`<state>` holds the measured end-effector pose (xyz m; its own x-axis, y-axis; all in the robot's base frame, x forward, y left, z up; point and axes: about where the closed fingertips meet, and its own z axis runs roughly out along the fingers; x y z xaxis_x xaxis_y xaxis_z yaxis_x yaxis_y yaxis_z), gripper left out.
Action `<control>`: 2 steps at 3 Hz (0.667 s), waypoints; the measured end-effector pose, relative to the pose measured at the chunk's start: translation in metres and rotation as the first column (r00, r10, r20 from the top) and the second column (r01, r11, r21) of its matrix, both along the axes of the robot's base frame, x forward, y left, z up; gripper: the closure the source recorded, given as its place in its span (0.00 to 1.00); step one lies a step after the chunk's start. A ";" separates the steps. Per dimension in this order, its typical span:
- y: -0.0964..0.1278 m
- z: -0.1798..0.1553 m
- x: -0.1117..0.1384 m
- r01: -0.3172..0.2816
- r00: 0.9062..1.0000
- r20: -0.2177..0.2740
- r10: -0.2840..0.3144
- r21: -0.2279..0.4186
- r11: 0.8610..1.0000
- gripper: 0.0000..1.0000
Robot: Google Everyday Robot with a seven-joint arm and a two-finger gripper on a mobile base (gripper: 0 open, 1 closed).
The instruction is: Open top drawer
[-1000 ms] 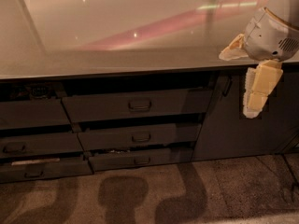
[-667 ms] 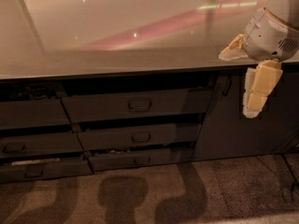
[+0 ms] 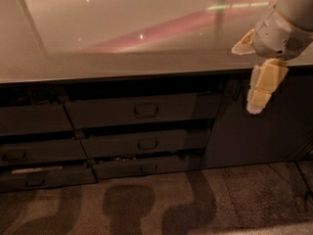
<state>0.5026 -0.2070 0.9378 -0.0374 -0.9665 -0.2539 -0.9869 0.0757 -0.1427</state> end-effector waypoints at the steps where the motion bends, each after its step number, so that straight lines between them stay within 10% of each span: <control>1: -0.018 -0.050 0.034 0.015 0.997 -0.081 -0.014 0.009 1.000 0.00; 2: -0.028 -0.099 0.067 0.027 0.986 -0.164 -0.017 0.061 0.998 0.00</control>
Offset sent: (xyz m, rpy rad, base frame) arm 0.0707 -0.0457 -0.1326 0.1082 0.3378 -0.0039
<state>0.5696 -0.2348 0.8385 -0.1045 -0.9473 -0.3030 -0.9945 0.1012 0.0264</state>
